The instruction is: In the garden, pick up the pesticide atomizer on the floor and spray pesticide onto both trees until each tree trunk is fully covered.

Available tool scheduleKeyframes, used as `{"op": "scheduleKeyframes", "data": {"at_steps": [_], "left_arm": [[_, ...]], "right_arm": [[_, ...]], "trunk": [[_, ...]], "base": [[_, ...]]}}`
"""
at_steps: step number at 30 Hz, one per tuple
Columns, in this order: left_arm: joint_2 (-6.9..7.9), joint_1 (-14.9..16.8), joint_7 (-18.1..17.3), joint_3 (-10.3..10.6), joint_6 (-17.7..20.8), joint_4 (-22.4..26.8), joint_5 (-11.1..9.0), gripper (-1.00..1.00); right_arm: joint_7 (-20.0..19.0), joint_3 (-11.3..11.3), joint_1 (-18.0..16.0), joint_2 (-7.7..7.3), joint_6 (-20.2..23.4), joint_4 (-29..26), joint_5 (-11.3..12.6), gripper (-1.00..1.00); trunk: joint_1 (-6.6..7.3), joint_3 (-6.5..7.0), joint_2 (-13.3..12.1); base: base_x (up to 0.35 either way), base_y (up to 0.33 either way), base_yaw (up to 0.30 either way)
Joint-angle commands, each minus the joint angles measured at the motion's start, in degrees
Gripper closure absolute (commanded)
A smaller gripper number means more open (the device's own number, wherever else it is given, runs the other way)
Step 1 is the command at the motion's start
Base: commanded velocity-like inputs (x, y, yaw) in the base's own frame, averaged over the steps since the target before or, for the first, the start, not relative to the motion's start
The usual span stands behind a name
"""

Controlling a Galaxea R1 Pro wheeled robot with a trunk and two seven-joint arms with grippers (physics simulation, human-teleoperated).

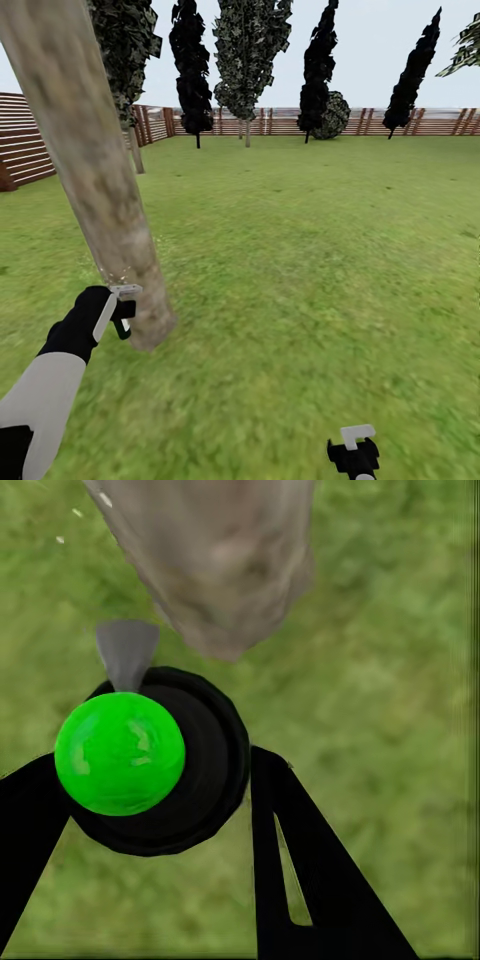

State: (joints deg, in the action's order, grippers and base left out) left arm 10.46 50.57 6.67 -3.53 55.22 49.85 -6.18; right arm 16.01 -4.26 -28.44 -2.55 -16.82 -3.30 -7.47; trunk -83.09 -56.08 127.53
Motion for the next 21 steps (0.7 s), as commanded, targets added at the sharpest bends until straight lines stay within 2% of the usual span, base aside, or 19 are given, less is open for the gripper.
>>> {"op": "scheduleKeyframes", "data": {"at_steps": [1,8,18,21], "left_arm": [[0.00,0.0,0.5,0.0,0.2,0.1,-0.6,1.00],[0.00,-0.2,0.5,-0.3,0.2,0.1,-0.5,1.00],[0.08,-0.2,0.5,-0.1,0.2,0.0,-0.5,1.00],[0.74,-0.4,0.6,-0.4,0.1,-0.1,-0.4,1.00]], "right_arm": [[0.4,-0.4,0.0,0.00,0.1,0.0,-0.4,-1.00],[0.5,-0.4,0.0,0.00,0.1,0.1,-0.4,-1.00],[0.5,-0.4,0.0,0.09,0.0,0.1,-0.4,-1.00],[0.5,-0.4,0.0,0.09,0.0,0.1,-0.4,-1.00]], "trunk": [[0.01,-0.05,0.0],[0.01,-0.05,0.0],[0.01,-0.05,0.0],[0.01,-0.05,0.0]], "base": [[0.006,-0.276,0.005],[0.117,-0.270,0.051],[0.175,-0.245,0.267],[0.177,-0.244,0.277]]}}
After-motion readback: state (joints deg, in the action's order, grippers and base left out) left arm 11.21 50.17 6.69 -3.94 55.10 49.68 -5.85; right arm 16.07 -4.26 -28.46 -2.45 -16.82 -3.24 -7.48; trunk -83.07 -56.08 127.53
